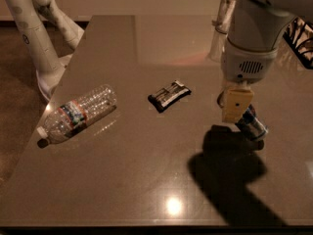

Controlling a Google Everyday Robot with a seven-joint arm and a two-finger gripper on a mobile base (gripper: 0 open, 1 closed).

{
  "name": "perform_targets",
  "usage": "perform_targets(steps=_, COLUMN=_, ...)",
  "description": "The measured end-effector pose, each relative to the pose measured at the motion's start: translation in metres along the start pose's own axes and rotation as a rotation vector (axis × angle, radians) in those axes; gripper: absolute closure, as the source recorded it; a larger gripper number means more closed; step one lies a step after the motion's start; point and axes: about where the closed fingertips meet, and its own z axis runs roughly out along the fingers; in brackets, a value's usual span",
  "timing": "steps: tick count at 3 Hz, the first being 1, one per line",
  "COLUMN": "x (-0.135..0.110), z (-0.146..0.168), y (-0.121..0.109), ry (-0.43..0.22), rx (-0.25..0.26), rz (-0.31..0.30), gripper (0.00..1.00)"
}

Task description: Knock redbull can over

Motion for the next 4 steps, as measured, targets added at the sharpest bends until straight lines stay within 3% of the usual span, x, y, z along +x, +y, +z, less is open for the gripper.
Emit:
perform_targets(steps=2, x=-0.004, z=0.029, y=0.009, ry=0.063, rx=-0.045, rz=-0.038, gripper=0.12)
perform_targets(steps=3, x=-0.01, z=0.039, y=0.009, ry=0.052, rx=-0.041, rz=-0.052, gripper=0.0)
perform_targets(steps=4, x=-0.011, z=0.039, y=0.008, ry=0.05, rx=-0.038, rz=-0.052, gripper=0.0)
